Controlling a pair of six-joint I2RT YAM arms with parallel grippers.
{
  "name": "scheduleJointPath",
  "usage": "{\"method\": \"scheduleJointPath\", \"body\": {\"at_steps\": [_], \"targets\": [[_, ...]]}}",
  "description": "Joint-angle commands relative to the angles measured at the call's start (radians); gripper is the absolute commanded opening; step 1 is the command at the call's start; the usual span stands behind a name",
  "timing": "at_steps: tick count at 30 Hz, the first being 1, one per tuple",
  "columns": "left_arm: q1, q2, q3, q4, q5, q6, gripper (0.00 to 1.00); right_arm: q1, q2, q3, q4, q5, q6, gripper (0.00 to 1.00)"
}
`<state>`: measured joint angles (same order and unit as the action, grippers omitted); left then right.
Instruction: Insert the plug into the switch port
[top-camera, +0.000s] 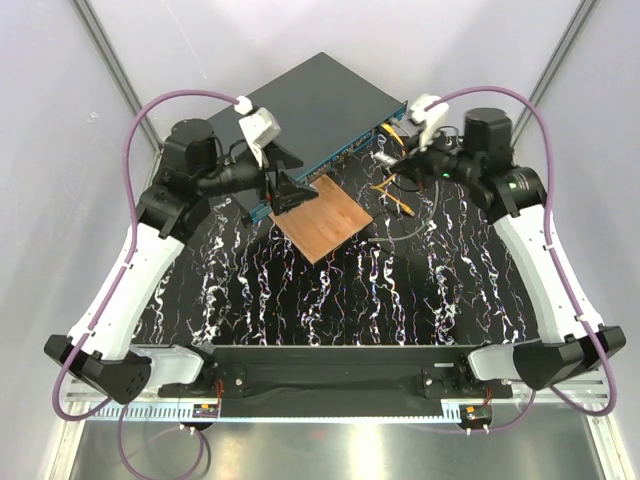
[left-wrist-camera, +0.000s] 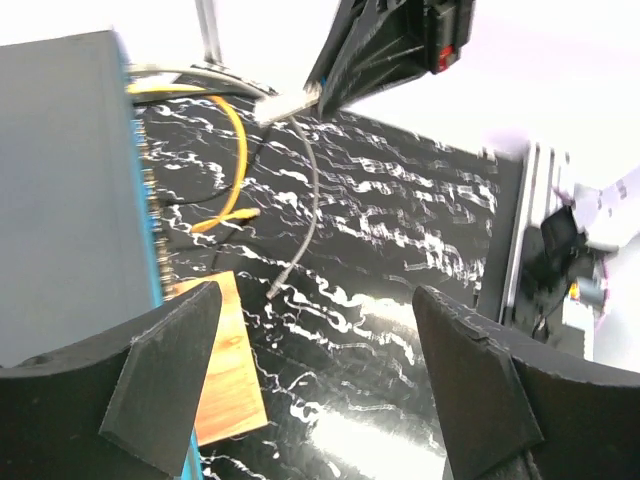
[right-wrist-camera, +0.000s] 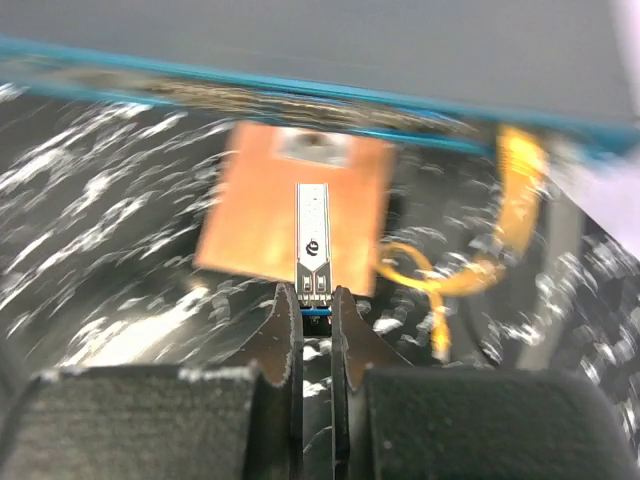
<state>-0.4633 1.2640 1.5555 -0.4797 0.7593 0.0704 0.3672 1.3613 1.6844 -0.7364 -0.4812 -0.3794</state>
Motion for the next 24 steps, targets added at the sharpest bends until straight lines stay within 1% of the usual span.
{"method": "scheduleJointPath", "body": {"at_steps": [1,2,4,5,7,8,10,11,14,19,24], "targets": [[0.034,0.014,0.044,0.086,0.019,-0.158,0.83,-0.097,-0.077,-0.104,0.34,-0.02,0.135,0.0],[0.038,0.027,0.07,0.066,-0.023,-0.162,0.82,-0.109,-0.083,-0.148,0.37,0.002,0.131,0.0],[0.054,0.078,0.106,0.002,-0.086,-0.172,0.82,-0.114,-0.085,-0.186,0.438,0.006,0.1,0.0],[0.064,0.093,0.13,-0.008,-0.118,-0.2,0.81,-0.114,-0.082,-0.219,0.459,0.015,0.093,0.0],[0.081,0.136,0.147,-0.025,-0.172,-0.256,0.76,-0.114,-0.059,-0.232,0.494,0.024,0.073,0.0],[0.081,0.152,0.184,-0.04,-0.205,-0.268,0.74,-0.114,-0.048,-0.233,0.505,0.032,0.073,0.0],[0.083,0.189,0.201,-0.054,-0.233,-0.28,0.68,-0.114,-0.005,-0.223,0.525,0.061,0.073,0.0],[0.081,0.196,0.204,-0.056,-0.276,-0.299,0.61,-0.116,0.011,-0.206,0.528,0.072,0.071,0.0],[0.083,0.222,0.204,-0.043,-0.308,-0.302,0.49,-0.114,0.076,-0.158,0.502,0.093,0.079,0.0],[0.081,0.268,0.212,-0.045,-0.319,-0.308,0.43,-0.113,0.11,-0.16,0.488,0.095,0.08,0.0],[0.083,0.304,0.218,-0.039,-0.331,-0.319,0.41,-0.113,0.122,-0.177,0.493,0.089,0.068,0.0]]}}
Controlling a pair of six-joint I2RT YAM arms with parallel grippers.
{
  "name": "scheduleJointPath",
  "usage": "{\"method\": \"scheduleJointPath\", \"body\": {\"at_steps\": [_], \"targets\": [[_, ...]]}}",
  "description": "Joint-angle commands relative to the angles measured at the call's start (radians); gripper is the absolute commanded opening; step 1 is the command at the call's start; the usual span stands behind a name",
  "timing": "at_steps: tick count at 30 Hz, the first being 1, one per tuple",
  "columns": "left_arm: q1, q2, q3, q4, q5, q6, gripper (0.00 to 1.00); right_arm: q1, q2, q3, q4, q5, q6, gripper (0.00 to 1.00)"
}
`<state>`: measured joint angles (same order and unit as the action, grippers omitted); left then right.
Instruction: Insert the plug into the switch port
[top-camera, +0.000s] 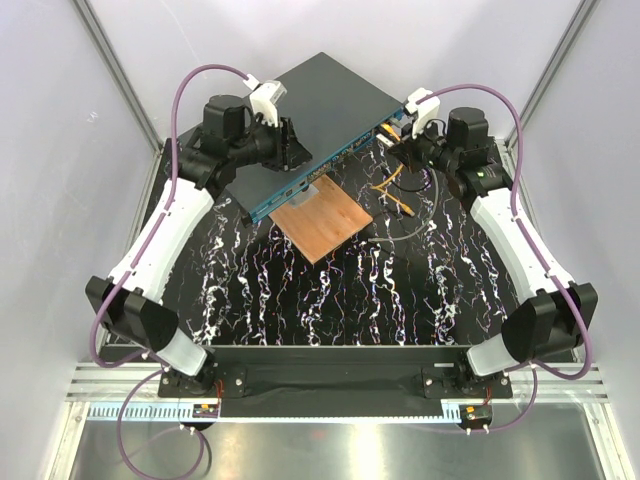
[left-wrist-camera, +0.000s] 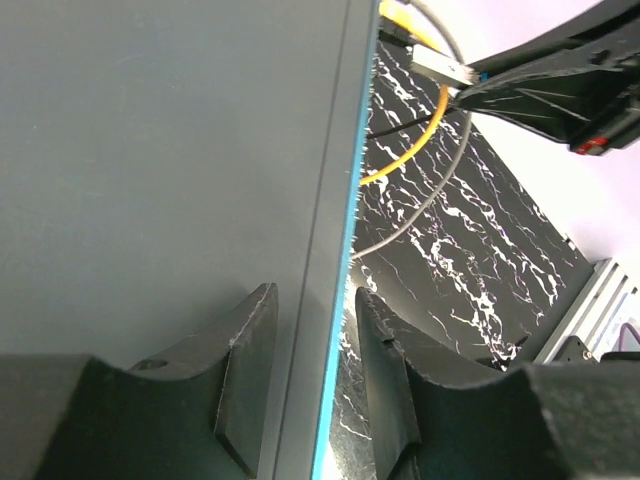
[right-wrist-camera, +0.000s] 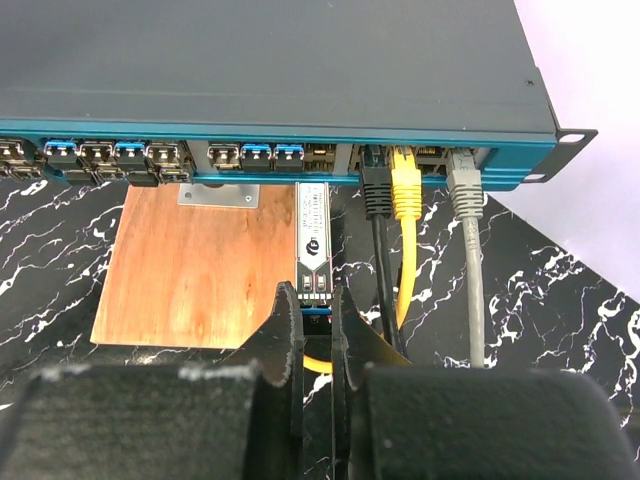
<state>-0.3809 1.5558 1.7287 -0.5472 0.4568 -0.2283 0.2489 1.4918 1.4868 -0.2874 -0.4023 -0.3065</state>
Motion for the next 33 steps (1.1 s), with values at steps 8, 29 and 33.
{"method": "scheduleJointPath", "body": {"at_steps": [8,29,33], "targets": [[0.0,0.041,0.058,0.024,-0.04,-0.039,0.39,0.015,0.051,0.064,0.033,0.019,-0.002,0.0],[-0.001,0.049,0.048,0.039,-0.017,-0.046,0.39,0.066,0.065,0.076,0.07,0.192,-0.029,0.0],[-0.001,0.049,0.046,0.041,-0.014,-0.048,0.39,0.067,0.059,0.064,0.077,0.181,-0.031,0.0]]}}
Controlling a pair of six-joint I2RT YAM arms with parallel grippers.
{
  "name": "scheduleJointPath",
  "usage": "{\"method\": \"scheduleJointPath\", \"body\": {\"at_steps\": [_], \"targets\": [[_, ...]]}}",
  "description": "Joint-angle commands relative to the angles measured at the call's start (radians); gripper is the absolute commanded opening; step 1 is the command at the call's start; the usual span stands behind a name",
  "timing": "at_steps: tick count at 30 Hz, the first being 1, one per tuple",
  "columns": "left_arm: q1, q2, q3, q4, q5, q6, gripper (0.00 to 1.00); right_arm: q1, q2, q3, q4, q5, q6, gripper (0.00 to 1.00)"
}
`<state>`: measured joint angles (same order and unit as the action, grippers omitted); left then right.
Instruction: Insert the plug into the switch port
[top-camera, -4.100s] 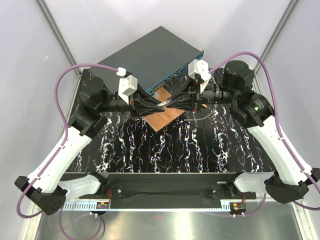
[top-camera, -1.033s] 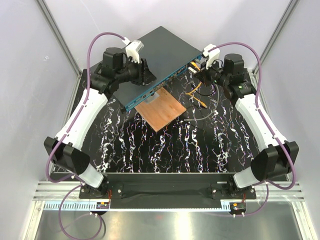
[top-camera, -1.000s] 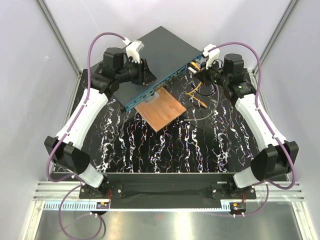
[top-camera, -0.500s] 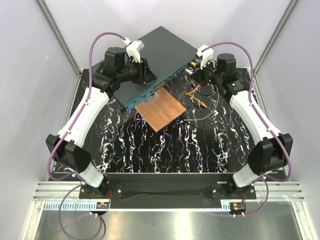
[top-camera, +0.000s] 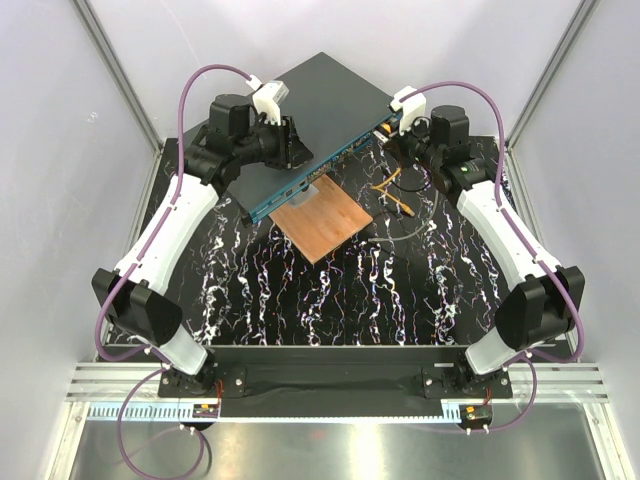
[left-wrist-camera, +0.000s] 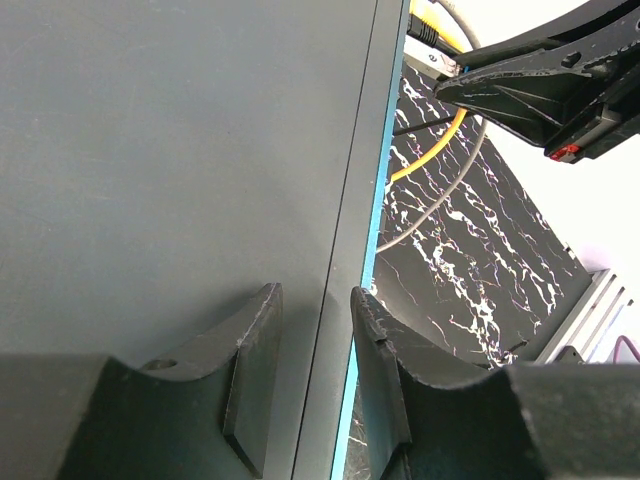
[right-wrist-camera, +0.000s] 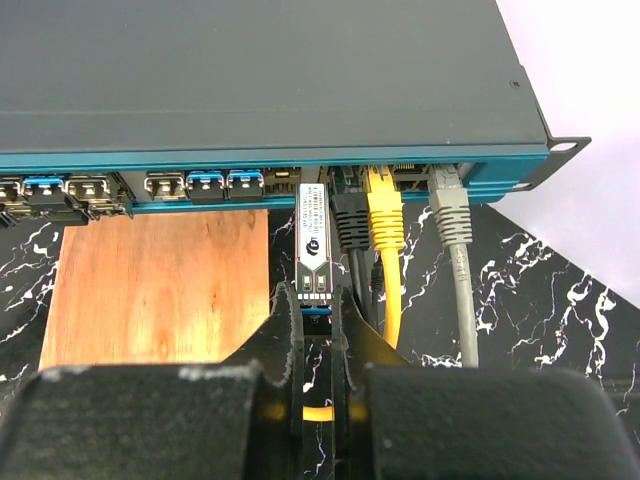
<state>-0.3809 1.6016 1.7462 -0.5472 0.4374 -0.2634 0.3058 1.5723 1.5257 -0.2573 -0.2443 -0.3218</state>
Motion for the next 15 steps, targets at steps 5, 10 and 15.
{"method": "scheduleJointPath", "body": {"at_steps": [5,10,15], "targets": [[0.0,0.003,0.029,0.043,0.008,-0.014,0.39,0.015,-0.005,0.039,0.053,0.0,-0.003,0.0],[-0.001,-0.002,0.018,0.047,0.011,-0.013,0.39,0.019,0.002,0.048,0.053,-0.018,0.001,0.0],[-0.001,0.0,0.016,0.049,0.014,-0.016,0.39,0.023,0.0,0.045,0.055,-0.032,0.004,0.0]]}}
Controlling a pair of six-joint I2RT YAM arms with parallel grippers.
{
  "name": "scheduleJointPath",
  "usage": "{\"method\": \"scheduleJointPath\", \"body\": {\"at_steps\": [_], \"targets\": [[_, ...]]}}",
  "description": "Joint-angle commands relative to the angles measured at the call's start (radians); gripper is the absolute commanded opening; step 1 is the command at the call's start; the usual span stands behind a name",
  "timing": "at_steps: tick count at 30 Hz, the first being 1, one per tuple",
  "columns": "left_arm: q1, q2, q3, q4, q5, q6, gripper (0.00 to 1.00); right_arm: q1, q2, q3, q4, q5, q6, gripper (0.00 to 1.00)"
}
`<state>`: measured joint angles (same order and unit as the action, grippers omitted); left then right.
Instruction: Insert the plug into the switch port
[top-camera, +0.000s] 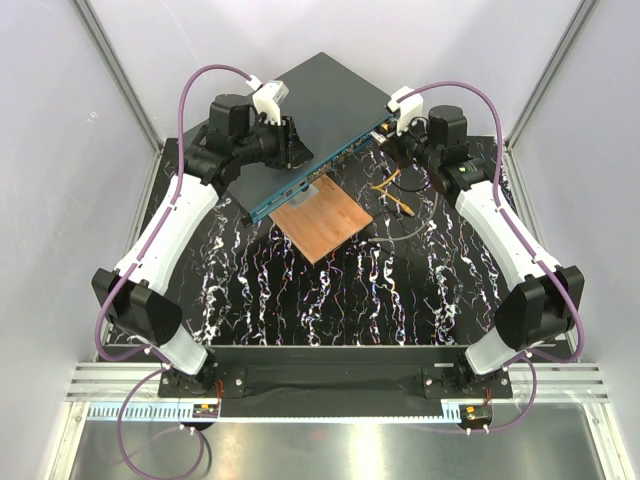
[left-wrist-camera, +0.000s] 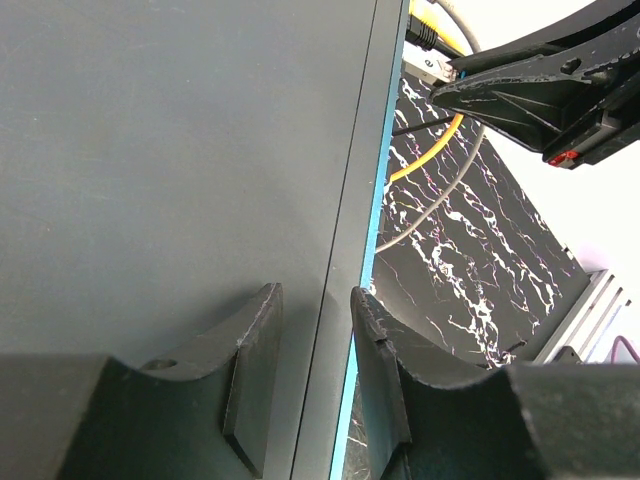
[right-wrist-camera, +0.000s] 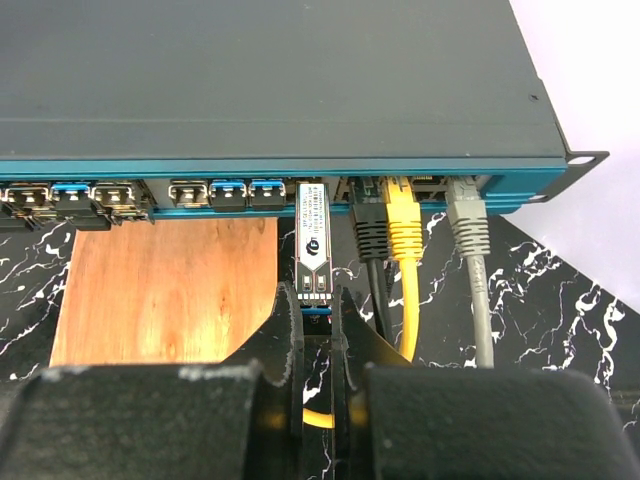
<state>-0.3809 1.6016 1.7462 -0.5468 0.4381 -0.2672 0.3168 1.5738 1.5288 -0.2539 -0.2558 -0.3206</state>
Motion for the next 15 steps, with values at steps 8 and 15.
{"method": "scheduleJointPath", "body": {"at_steps": [8,15], "targets": [[-0.001,0.001,0.016,0.051,0.022,-0.012,0.39,0.016,0.006,0.053,0.061,-0.016,0.014,0.0],[-0.001,0.003,0.013,0.056,0.027,-0.012,0.39,0.015,0.017,0.059,0.067,-0.022,0.018,0.0]]}}
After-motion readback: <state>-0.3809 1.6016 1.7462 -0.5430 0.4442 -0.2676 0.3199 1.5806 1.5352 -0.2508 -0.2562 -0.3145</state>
